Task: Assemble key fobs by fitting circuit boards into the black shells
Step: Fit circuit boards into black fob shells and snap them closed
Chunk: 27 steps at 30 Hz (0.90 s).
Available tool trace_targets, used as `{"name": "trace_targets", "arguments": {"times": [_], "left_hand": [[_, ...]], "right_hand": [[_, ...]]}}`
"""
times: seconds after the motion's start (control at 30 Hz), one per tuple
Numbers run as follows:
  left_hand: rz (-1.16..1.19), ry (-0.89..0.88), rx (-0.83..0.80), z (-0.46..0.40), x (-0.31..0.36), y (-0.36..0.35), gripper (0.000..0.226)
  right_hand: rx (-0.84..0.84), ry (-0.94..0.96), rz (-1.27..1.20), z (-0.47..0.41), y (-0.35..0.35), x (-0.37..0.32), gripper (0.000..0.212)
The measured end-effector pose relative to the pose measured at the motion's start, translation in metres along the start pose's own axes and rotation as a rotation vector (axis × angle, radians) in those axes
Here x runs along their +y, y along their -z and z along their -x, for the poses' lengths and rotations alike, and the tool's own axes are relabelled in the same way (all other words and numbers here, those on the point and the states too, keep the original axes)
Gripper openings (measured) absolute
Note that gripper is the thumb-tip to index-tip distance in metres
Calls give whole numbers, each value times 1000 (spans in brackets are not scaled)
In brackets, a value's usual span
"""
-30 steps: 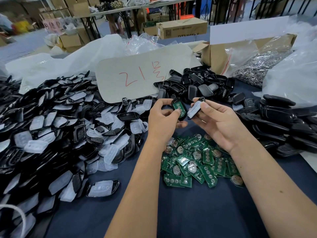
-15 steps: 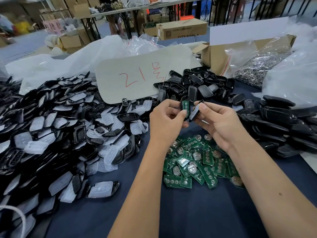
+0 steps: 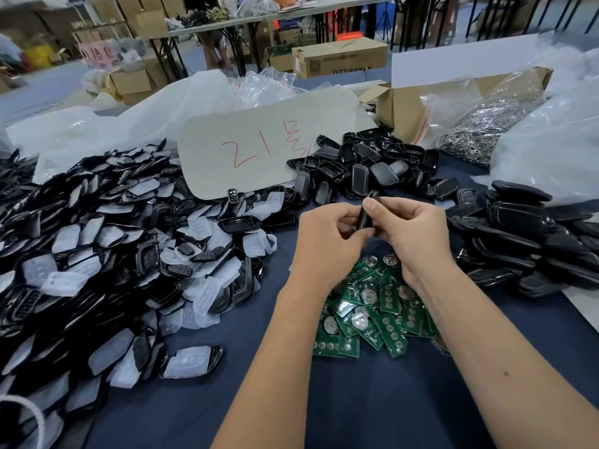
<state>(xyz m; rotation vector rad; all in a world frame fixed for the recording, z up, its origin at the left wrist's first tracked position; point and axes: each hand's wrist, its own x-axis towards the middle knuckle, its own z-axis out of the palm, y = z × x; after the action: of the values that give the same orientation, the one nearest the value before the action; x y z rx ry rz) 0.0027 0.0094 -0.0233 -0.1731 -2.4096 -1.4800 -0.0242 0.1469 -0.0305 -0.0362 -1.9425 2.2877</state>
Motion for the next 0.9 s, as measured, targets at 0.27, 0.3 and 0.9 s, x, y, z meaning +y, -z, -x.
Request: {"name": "trace_targets", "arguments": {"times": [0.27,0.3,0.9], "left_hand": [[200,135,39,2,0,3,11],[215,144,30,2,-1,5,12],[121,108,19,-4,-10,24,39]], "right_hand": [[-74,22,104,-3,8,0,22],[-114,17,88,-4,11,-1,18],[-437,57,66,-8,28,-5,18]]}}
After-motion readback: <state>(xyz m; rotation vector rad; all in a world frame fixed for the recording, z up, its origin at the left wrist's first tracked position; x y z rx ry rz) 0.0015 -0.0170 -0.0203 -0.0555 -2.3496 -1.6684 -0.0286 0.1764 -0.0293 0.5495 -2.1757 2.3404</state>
